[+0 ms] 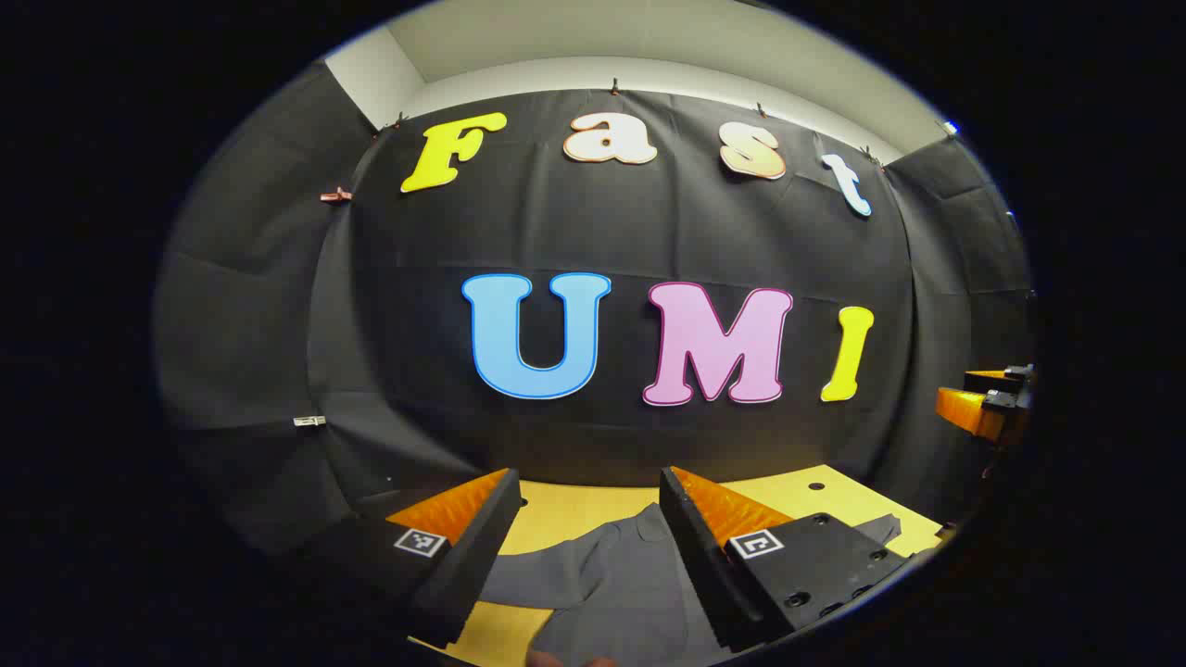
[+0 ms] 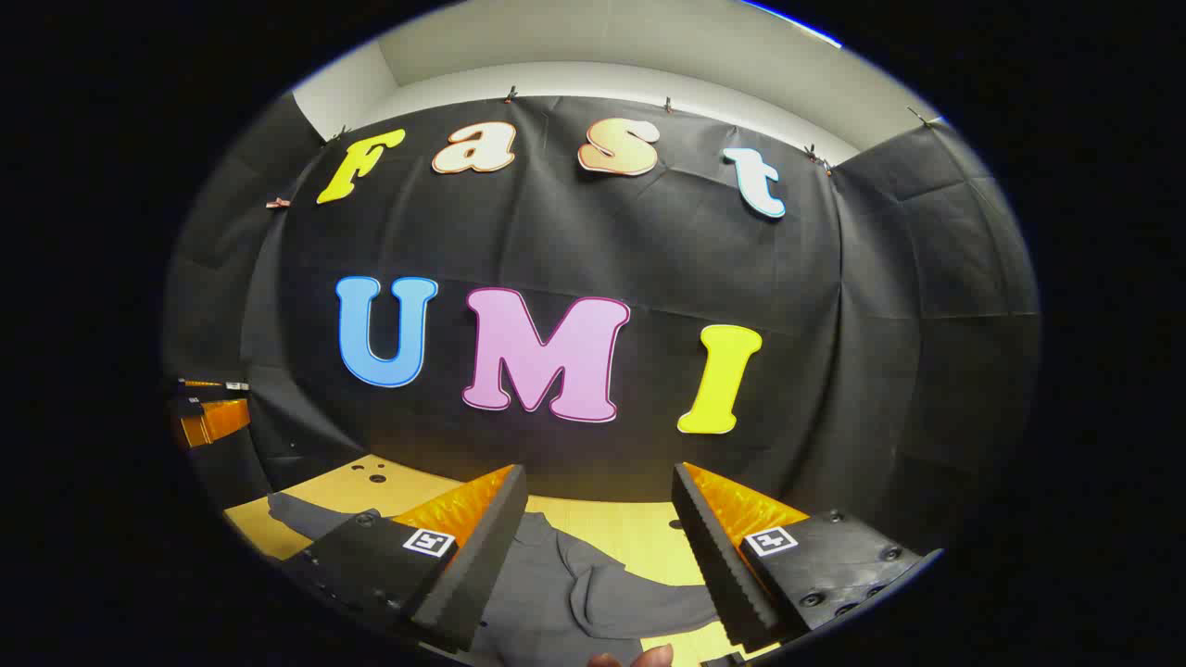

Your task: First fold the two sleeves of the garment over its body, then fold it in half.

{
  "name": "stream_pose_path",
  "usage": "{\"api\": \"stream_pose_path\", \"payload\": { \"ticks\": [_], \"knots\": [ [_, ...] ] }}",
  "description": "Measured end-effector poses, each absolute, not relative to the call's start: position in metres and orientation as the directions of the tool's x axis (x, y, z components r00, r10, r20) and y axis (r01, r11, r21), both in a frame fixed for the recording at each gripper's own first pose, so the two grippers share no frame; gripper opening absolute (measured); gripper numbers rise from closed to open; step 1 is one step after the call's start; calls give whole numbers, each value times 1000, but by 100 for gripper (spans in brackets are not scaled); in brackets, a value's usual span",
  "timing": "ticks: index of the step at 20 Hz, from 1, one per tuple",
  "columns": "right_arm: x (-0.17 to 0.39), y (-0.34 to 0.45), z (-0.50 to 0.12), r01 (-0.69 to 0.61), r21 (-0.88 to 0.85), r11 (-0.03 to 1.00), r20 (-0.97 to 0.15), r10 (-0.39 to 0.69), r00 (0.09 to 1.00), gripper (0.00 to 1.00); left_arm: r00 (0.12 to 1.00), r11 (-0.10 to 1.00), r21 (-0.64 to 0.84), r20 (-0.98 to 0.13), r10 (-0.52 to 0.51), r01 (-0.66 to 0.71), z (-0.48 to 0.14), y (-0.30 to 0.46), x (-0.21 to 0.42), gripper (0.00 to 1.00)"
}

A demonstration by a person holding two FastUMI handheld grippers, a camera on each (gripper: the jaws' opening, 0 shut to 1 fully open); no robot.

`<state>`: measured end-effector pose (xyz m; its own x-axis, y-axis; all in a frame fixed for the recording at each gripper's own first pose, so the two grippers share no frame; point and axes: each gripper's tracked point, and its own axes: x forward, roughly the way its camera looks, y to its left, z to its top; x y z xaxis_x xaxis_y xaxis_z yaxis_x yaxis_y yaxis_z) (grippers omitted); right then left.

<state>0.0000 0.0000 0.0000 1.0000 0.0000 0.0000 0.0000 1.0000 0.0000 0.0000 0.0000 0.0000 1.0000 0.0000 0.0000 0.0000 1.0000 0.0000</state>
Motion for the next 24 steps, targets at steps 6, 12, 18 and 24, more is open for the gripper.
{"api": "stream_pose_path", "payload": {
  "ticks": [6,12,18,24],
  "knots": [
    [4,-11,-7,6,-4,1000,-9,-6,1000,97,1000,999,33,-11,-21,21,-5,-15,7,95],
    [8,-15,-11,1,-4,1000,-10,-1,1000,97,999,999,42,-15,-32,33,-5,-26,11,95],
    [12,-20,-16,1,-4,1000,-21,-1,1000,97,999,998,42,-25,-42,43,-10,-35,12,95],
    [27,-76,-67,78,38,996,-125,-73,989,98,998,997,51,-38,-47,49,-16,-49,16,95]
  ]
}}
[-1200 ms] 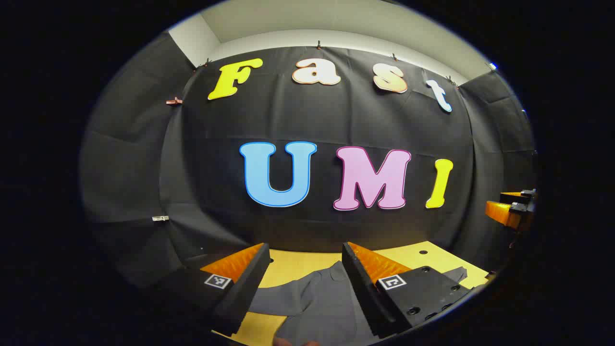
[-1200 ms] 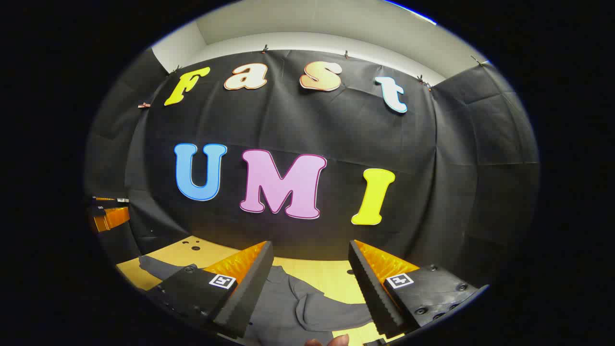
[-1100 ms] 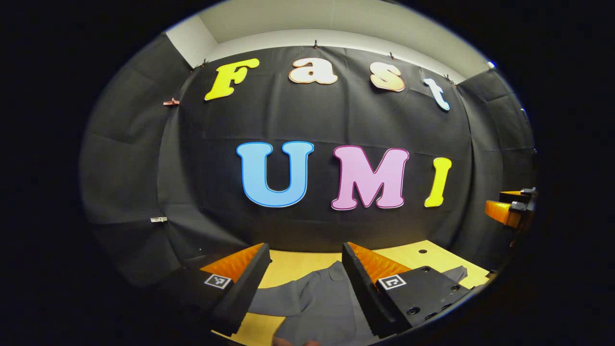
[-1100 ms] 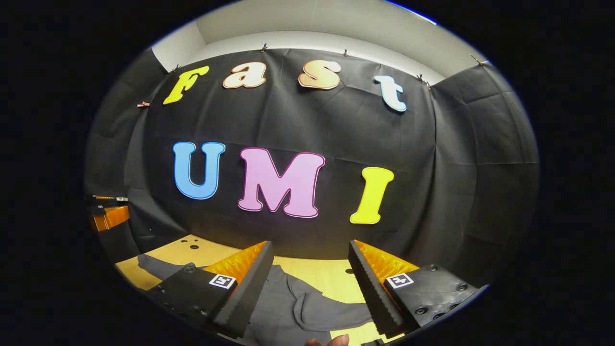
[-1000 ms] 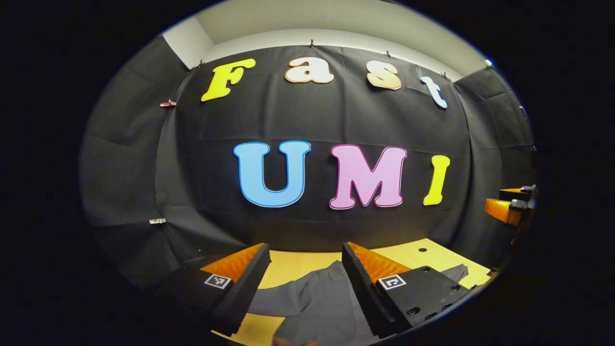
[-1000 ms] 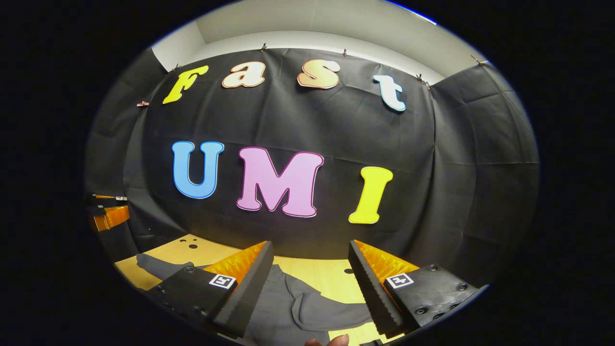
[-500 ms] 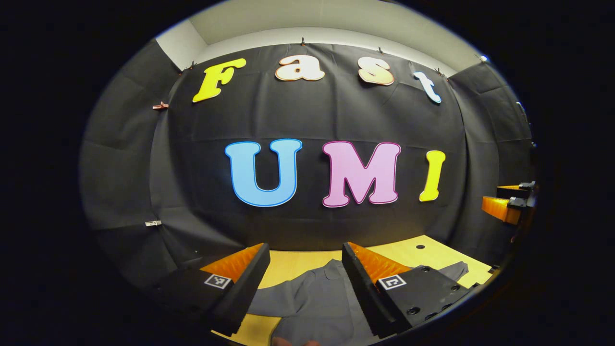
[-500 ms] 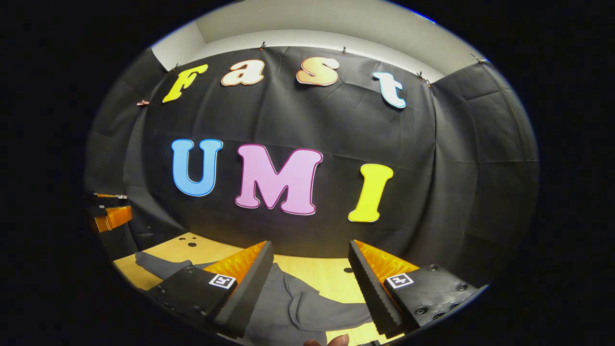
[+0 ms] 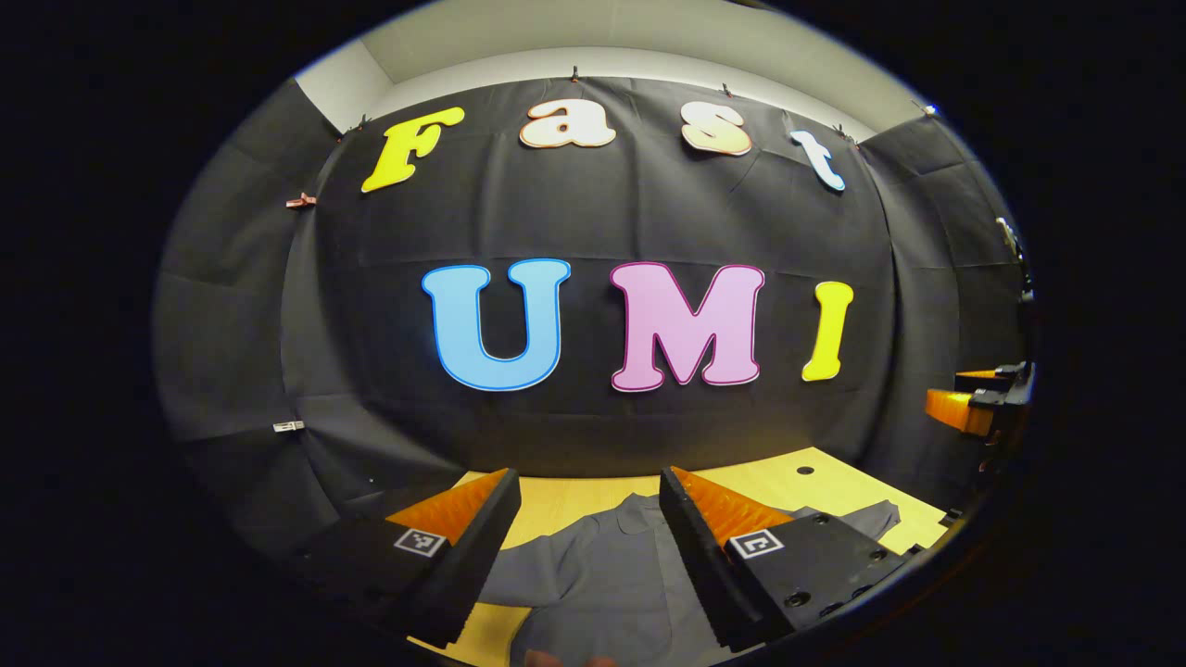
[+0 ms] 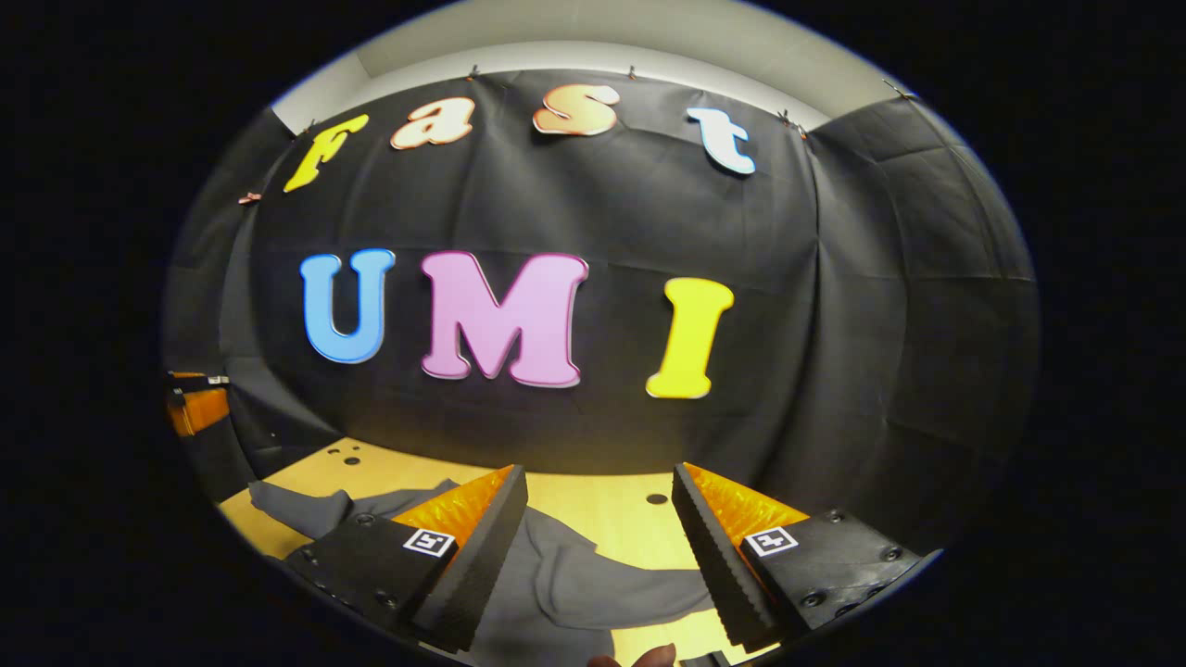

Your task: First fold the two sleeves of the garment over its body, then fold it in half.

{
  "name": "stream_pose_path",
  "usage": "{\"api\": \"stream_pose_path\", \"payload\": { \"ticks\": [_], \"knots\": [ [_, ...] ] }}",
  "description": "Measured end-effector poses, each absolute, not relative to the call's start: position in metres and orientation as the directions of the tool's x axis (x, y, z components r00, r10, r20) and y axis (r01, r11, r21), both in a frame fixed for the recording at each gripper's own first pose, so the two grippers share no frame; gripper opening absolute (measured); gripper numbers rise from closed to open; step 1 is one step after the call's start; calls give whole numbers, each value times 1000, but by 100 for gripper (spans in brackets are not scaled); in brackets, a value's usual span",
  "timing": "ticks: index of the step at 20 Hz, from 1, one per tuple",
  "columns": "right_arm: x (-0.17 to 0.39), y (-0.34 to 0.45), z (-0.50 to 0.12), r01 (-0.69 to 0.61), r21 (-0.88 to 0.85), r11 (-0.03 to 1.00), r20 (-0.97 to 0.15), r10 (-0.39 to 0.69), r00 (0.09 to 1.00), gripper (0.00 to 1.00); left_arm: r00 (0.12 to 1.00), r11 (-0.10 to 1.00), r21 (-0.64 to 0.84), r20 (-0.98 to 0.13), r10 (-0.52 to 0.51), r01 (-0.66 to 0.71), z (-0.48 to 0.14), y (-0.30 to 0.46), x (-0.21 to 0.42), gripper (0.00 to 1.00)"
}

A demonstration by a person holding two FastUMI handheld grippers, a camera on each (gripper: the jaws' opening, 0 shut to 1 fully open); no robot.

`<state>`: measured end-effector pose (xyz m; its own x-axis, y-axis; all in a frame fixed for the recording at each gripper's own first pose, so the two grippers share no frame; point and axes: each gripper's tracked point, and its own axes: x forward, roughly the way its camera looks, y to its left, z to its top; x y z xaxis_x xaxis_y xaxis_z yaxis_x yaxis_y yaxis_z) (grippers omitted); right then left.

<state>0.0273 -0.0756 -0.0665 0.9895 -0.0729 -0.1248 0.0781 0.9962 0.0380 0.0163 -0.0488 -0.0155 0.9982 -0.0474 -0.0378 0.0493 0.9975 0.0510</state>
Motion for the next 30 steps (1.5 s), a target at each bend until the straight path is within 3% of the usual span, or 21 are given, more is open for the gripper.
{"api": "stream_pose_path", "payload": {
  "ticks": [4,10,17,30],
  "knots": [
    [45,-132,-125,138,30,990,-210,-128,969,98,998,997,48,-48,-51,53,-16,-65,23,95],
    [71,-181,-229,155,76,985,-346,-120,930,98,998,996,81,-58,-30,35,-11,-89,31,95],
    [90,-208,-350,140,73,987,-525,-81,847,98,994,991,118,-90,65,-55,-11,-99,32,95],
    [100,-217,-457,125,62,990,-691,-47,721,98,984,980,166,-125,130,-109,-20,-109,27,97]
  ]
}}
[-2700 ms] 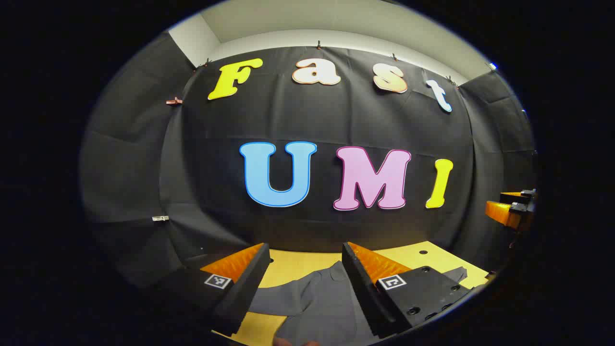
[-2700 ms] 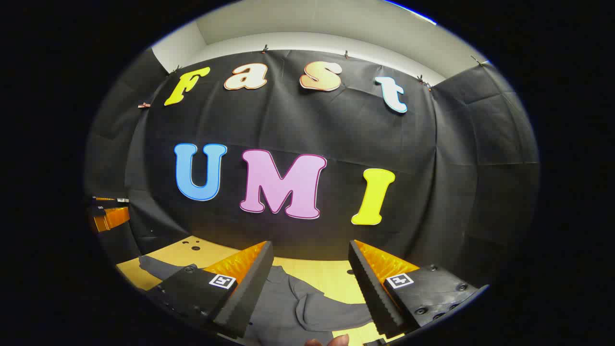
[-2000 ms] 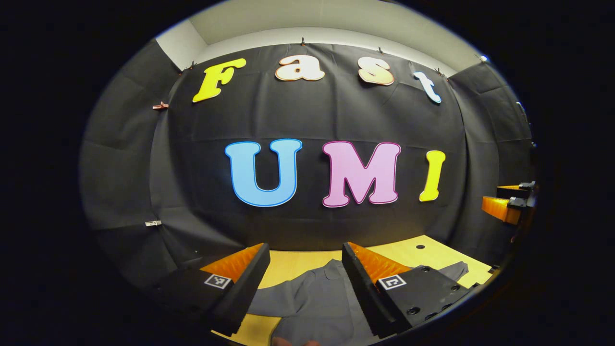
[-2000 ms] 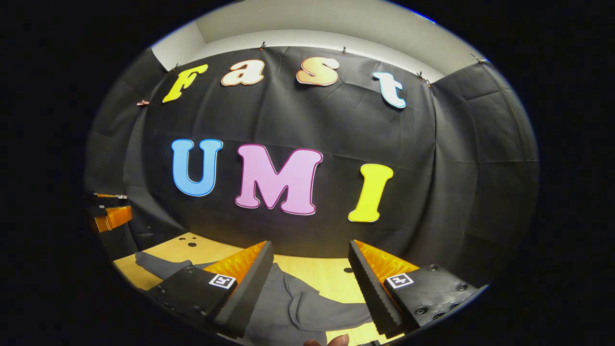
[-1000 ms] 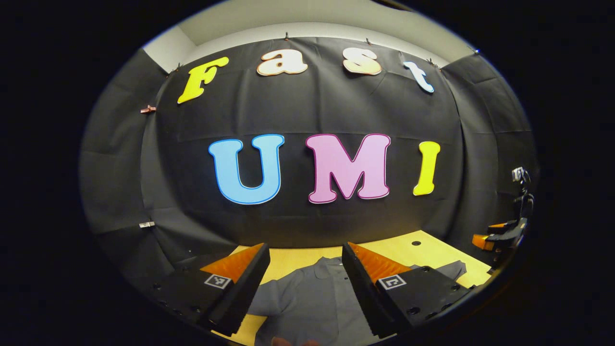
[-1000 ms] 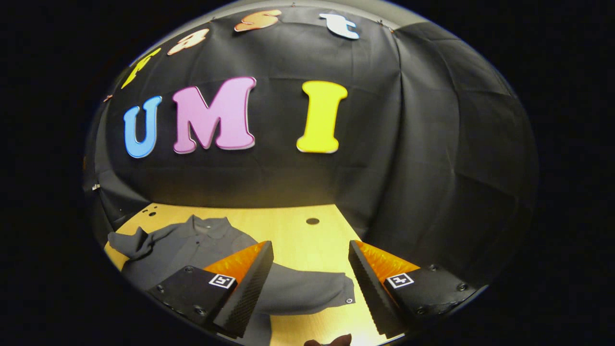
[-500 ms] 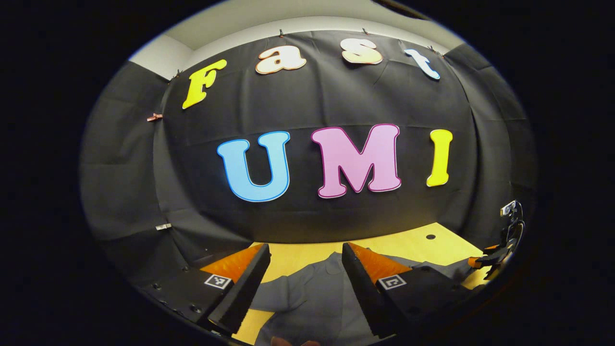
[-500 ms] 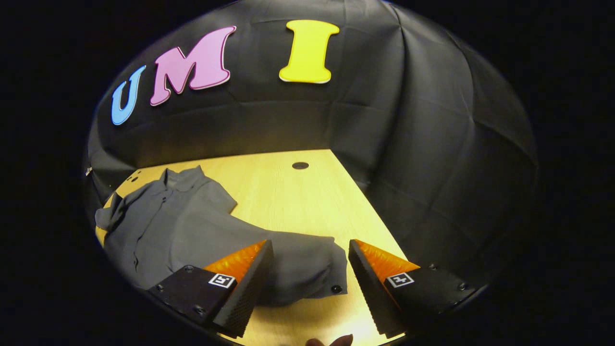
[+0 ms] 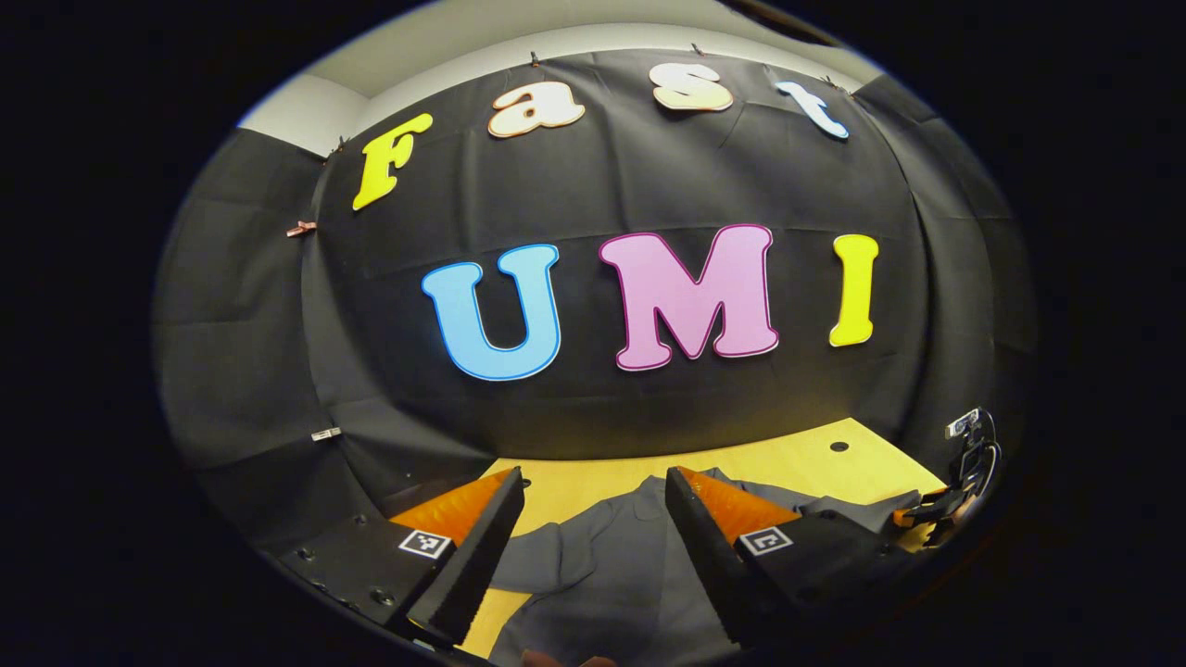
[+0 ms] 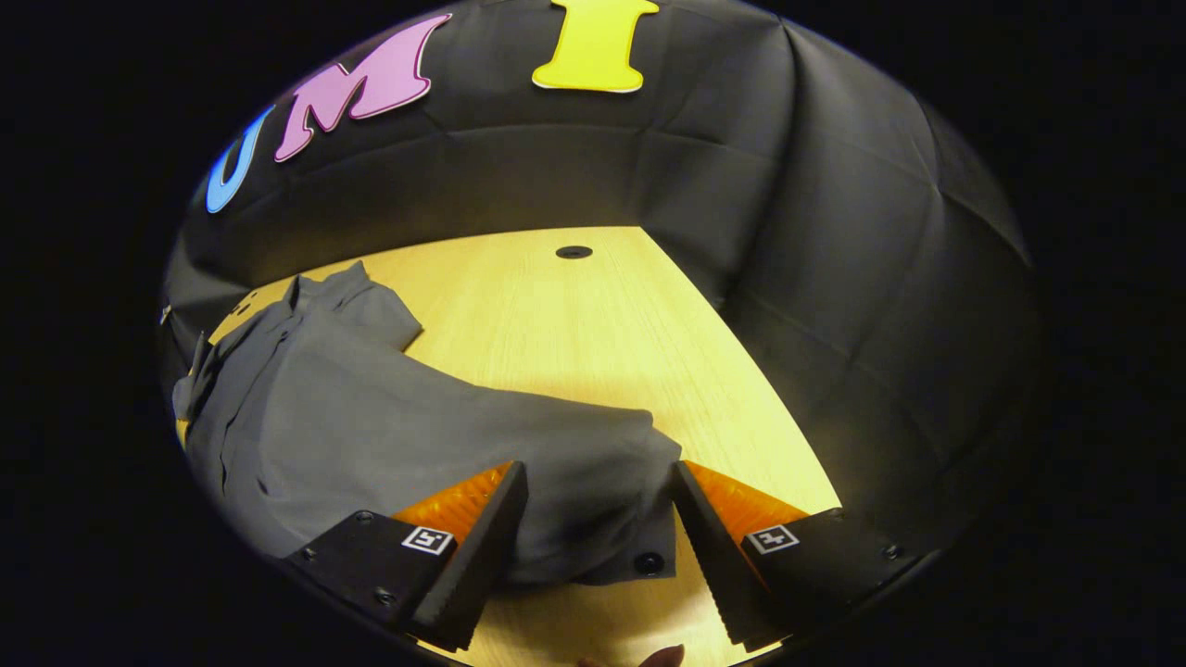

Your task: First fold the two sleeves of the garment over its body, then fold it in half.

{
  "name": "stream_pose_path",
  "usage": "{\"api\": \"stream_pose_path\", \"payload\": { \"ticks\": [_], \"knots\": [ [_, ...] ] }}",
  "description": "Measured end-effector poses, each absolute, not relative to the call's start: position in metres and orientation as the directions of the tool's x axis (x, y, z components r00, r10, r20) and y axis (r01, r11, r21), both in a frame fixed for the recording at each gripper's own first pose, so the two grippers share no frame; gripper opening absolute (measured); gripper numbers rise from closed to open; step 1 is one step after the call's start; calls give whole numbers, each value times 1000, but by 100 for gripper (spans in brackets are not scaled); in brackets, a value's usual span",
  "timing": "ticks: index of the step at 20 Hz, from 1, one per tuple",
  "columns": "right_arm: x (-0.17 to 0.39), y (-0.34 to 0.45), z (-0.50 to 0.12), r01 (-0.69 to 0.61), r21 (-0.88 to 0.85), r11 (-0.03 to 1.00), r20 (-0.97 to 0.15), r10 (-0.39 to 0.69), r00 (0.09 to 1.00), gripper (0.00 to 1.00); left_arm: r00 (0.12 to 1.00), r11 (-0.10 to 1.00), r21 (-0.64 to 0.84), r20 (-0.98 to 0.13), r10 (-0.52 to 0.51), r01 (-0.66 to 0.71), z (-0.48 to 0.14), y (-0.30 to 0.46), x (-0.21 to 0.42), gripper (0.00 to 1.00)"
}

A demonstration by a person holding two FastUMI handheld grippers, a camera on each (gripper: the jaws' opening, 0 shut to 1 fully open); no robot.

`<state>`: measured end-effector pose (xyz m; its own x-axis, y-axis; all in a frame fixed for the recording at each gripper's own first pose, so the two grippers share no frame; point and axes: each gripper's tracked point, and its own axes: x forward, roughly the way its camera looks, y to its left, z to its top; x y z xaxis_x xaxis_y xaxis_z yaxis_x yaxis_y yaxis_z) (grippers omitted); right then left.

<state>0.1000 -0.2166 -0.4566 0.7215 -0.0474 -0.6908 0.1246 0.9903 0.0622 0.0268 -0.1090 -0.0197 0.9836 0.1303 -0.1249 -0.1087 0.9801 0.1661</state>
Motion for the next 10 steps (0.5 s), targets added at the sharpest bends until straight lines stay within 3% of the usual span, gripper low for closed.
{"api": "stream_pose_path", "payload": {
  "ticks": [3,5,8,10],
  "knots": [
    [99,-212,-455,151,99,983,-678,-45,734,99,980,978,166,-128,150,-128,-22,-100,21,97],
    [100,-198,-453,92,113,989,-667,7,745,68,979,978,161,-132,154,-133,-24,-95,22,97],
    [103,-198,-451,134,115,984,-716,-11,698,7,981,980,154,-127,144,-124,-24,-84,21,97],
    [112,-198,-428,175,157,972,-677,-22,735,5,984,983,151,-129,127,-107,-26,-78,24,97]
  ]
}}
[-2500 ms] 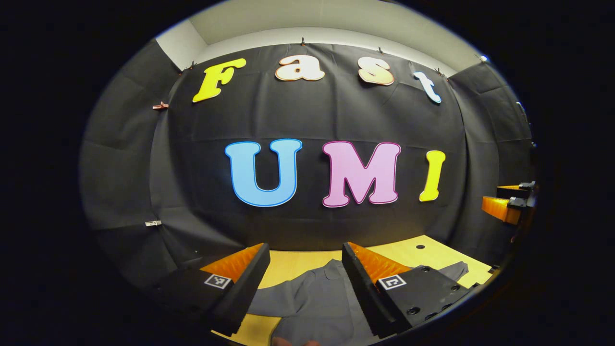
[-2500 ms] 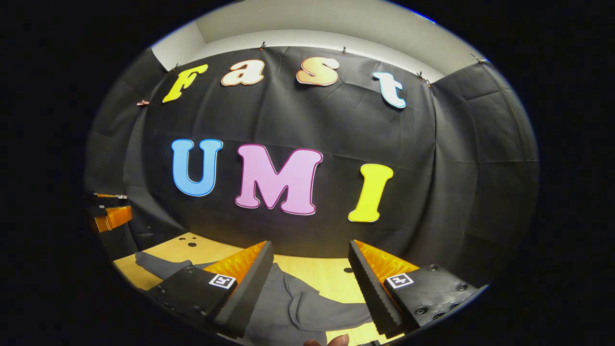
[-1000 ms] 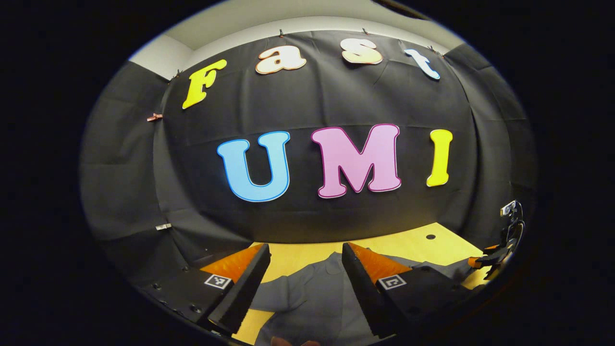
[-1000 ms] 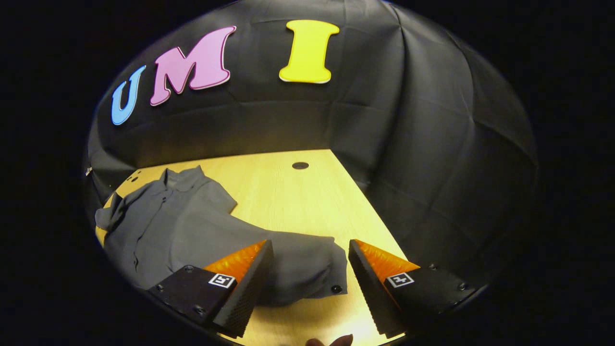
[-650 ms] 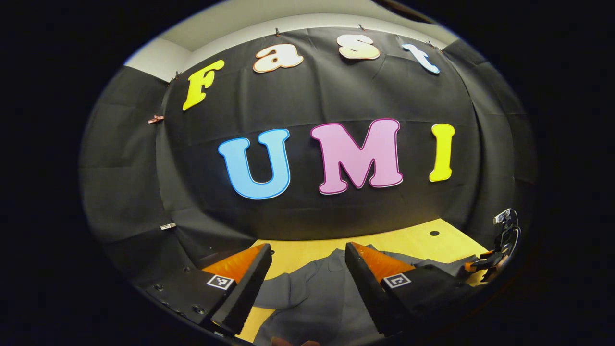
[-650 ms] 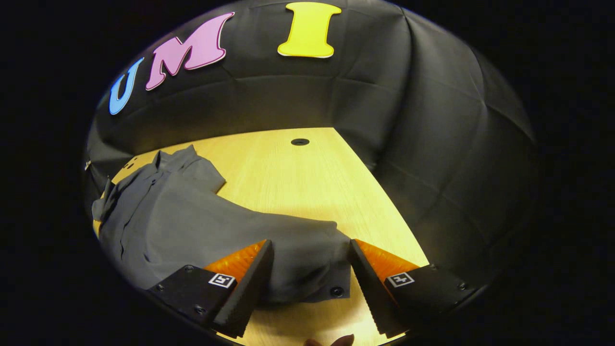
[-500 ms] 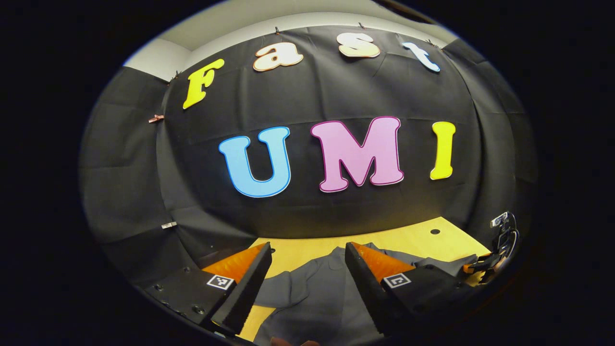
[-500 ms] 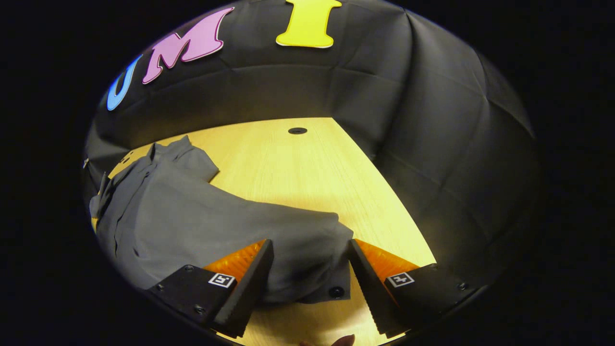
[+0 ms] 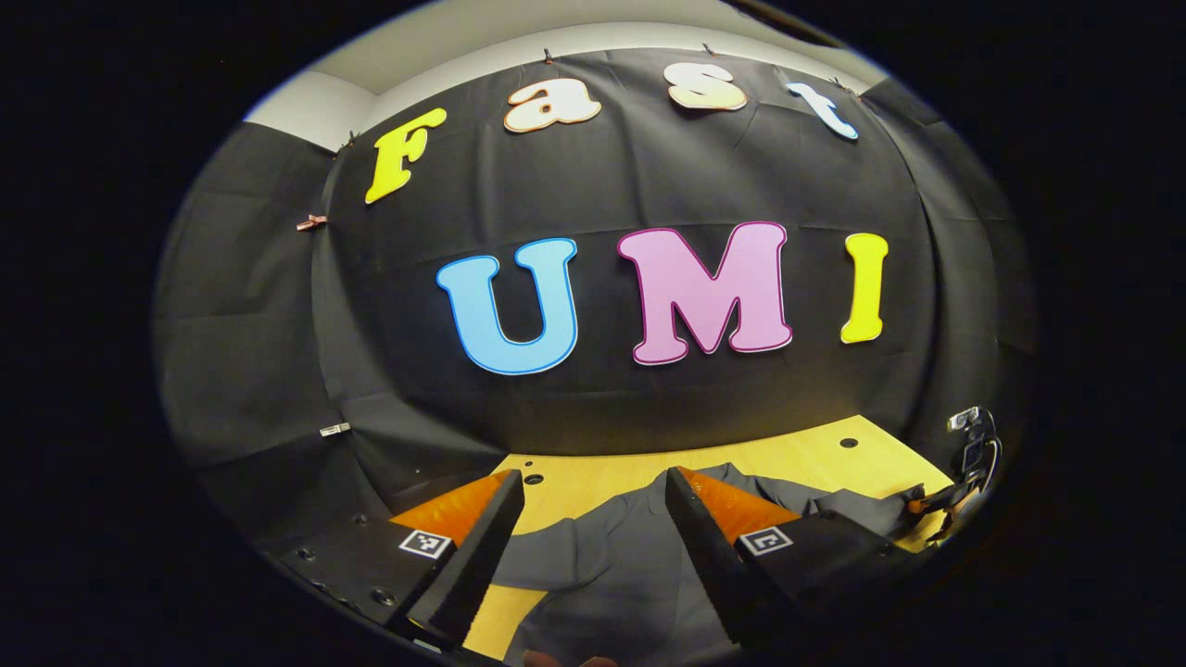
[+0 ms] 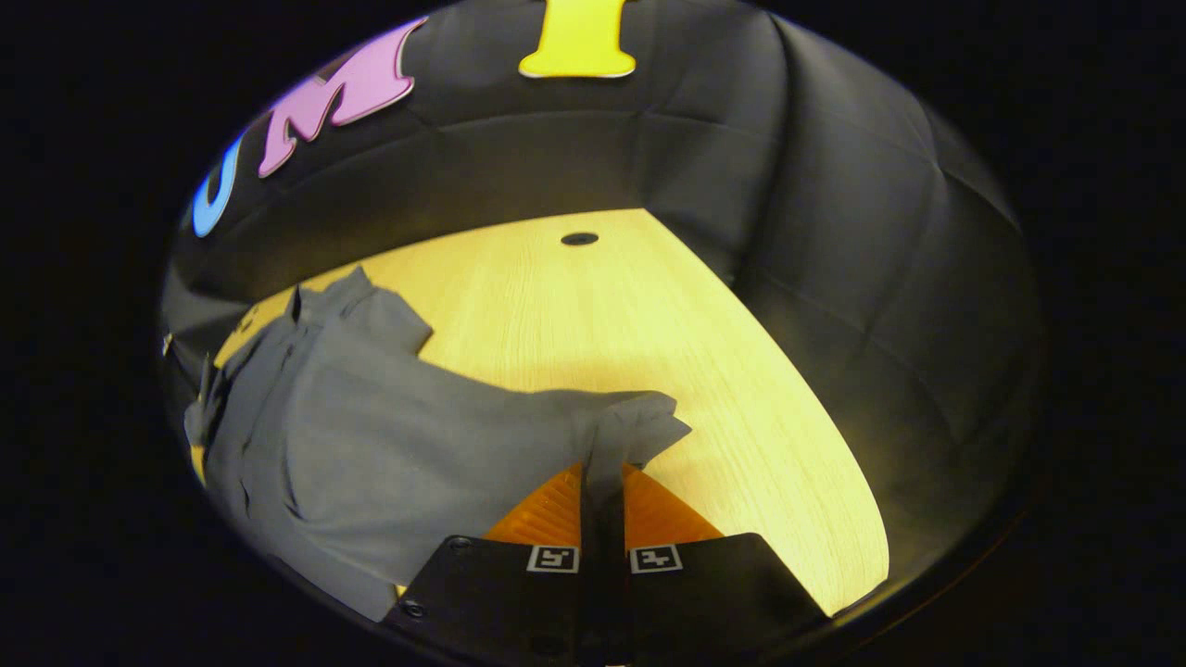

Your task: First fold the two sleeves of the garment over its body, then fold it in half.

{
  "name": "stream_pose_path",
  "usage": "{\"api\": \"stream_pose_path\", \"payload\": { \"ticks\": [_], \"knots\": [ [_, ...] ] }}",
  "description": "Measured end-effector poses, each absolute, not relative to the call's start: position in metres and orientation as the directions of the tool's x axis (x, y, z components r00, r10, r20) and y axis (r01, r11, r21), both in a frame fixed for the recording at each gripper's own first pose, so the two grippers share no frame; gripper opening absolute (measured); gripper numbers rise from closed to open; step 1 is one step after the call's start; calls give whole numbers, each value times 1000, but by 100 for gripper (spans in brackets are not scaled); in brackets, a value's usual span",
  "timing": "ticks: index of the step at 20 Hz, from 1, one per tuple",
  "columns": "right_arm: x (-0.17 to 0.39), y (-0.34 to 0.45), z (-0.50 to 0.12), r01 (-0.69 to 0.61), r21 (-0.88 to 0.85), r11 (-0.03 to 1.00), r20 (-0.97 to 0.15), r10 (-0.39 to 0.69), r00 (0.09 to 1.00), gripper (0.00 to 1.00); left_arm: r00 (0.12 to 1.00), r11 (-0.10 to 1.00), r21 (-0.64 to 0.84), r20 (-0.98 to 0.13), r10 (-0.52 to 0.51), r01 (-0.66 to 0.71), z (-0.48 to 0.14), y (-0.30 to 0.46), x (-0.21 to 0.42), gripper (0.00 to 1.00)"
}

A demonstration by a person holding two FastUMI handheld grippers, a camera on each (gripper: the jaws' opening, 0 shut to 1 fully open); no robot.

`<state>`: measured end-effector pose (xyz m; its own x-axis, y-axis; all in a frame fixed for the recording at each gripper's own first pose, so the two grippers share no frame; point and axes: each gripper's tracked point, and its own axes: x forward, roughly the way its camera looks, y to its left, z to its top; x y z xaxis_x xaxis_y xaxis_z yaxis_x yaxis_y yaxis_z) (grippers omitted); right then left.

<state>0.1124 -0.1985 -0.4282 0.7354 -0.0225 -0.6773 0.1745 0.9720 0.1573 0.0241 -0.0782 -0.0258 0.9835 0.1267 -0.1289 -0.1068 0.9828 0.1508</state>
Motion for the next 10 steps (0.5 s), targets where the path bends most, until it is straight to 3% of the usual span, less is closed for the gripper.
{"api": "stream_pose_path", "payload": {
  "ticks": [10],
  "knots": [
    [54,-219,-321,303,33,952,-563,-233,793,5,992,993,119,-126,7,8,-30,-27,48,97]
  ]
}}
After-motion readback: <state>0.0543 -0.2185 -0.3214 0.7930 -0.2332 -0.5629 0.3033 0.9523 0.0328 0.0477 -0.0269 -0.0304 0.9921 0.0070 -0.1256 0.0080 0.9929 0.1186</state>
